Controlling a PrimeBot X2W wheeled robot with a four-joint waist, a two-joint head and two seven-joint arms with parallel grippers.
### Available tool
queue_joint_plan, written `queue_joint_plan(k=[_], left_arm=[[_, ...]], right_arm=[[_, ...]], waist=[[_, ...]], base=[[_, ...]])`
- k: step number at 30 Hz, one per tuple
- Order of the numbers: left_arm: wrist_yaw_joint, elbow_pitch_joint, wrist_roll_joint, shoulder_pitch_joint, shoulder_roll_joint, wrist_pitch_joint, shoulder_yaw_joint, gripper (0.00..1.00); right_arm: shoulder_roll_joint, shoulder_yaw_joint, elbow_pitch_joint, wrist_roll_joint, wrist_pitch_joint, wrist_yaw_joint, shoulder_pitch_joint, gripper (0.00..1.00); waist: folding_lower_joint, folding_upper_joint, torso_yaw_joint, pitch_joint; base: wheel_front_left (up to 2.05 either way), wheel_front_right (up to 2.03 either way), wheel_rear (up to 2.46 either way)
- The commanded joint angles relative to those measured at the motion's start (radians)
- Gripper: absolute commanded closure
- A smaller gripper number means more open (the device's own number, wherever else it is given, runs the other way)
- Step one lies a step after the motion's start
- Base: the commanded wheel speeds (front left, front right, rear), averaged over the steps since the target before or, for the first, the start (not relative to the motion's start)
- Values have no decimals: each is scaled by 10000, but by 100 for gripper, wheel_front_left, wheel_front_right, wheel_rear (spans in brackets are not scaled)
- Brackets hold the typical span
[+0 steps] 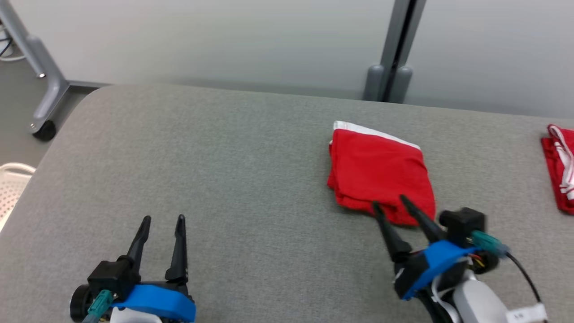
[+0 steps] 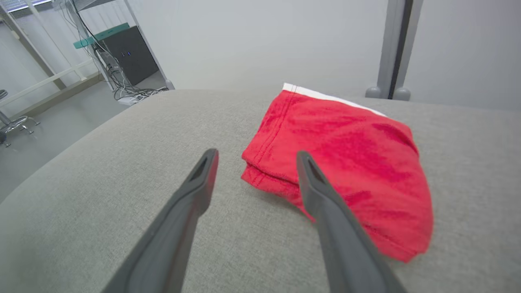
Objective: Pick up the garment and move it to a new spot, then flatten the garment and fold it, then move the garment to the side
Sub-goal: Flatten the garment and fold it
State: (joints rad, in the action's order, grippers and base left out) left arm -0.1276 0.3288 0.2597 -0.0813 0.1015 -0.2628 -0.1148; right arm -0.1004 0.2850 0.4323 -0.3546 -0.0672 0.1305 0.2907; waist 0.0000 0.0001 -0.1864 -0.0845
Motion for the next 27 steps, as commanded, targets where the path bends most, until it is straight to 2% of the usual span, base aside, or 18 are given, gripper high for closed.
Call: queue_joint_plan(k=[1,6,13,20,27], left_arm=[[58,-3,-77,168,79,-23,111,0],[124,-42,-66,507,168,-24,397,0],[159,84,-68,865,263,-23,639,0],[211,137,-24,1227,323,-23,906,0],[238,235,-63,1327,376,-24,896,0]], right_arm=[[52,-476,-404,159,-270,4,-495,0],[255,-1865,-1682,745,-490,5,-1501,0],[416,-2994,-2562,1241,-313,5,-2397,0],[466,-3285,-2462,1422,-78,5,-2845,0],[479,-3165,-2150,1489,-124,5,-2969,0]], waist=[[0,-1,328,241],[0,-1,906,457],[0,-1,1456,884],[0,-1,1891,1309],[0,-1,1991,1437]], base=[[0,0,0],[0,0,0],[0,0,0],[0,0,0],[0,0,0]])
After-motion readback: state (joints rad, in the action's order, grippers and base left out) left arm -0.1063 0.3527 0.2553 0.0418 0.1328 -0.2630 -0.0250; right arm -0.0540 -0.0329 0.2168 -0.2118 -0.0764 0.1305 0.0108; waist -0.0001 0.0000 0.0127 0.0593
